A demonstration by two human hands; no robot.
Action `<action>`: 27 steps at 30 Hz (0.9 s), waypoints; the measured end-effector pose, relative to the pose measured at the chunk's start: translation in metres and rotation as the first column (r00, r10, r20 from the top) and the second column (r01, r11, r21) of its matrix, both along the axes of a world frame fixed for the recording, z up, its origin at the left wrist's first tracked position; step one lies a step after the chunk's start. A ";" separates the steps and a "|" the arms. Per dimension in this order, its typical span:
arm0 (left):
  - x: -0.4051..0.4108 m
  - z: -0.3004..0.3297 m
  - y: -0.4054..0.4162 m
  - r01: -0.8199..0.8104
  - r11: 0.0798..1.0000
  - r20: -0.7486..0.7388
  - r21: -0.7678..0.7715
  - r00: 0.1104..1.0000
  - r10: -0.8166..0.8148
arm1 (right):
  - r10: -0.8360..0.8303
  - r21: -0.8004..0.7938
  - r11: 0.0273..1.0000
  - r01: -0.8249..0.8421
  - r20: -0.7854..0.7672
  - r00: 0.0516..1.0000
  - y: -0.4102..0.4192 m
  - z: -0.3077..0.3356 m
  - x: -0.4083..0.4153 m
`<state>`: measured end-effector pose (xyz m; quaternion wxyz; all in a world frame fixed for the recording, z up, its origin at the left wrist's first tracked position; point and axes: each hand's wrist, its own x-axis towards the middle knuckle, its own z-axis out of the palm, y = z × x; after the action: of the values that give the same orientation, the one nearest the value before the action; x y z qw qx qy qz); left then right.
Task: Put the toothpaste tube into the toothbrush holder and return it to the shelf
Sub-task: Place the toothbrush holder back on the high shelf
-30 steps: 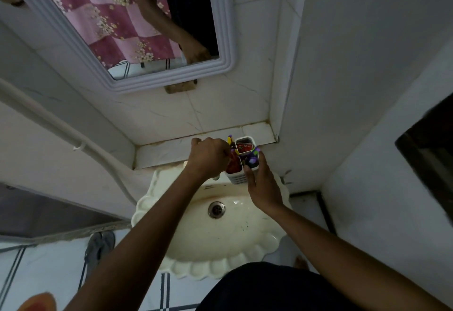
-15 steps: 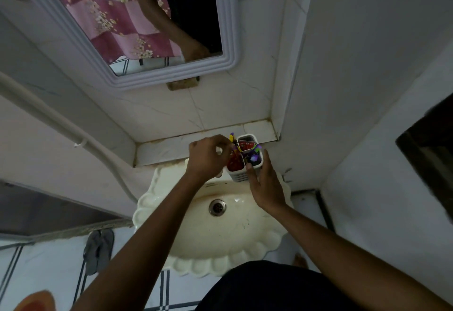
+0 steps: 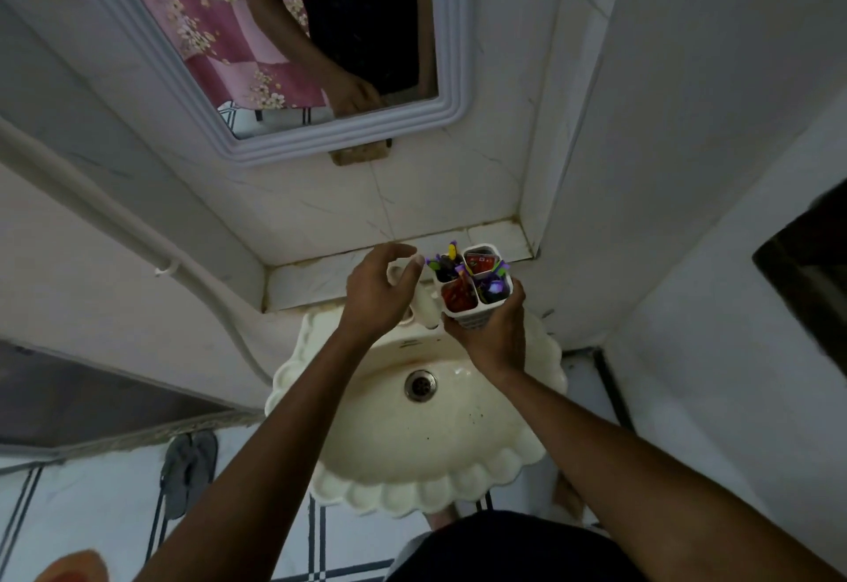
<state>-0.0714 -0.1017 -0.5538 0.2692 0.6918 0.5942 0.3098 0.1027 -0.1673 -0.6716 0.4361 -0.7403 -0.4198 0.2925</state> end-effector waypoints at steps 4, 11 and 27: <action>0.001 0.008 0.008 0.032 0.999 0.020 0.044 0.999 -0.033 | -0.085 0.076 0.993 0.089 -0.046 0.995 0.006 0.014 -0.001; 0.010 0.044 0.020 0.057 0.988 0.059 0.146 0.996 -0.067 | -0.149 0.270 0.950 0.155 -0.043 0.988 0.019 0.081 0.020; 0.050 0.317 0.049 -0.032 0.752 0.103 0.659 0.994 -0.048 | -0.065 0.797 0.604 0.015 0.030 0.997 0.072 0.414 0.088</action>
<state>-0.0209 -0.0526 -0.2371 0.0427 0.7259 0.4277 0.5370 0.1912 -0.0951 -0.2574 0.7141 -0.4867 -0.5013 0.0446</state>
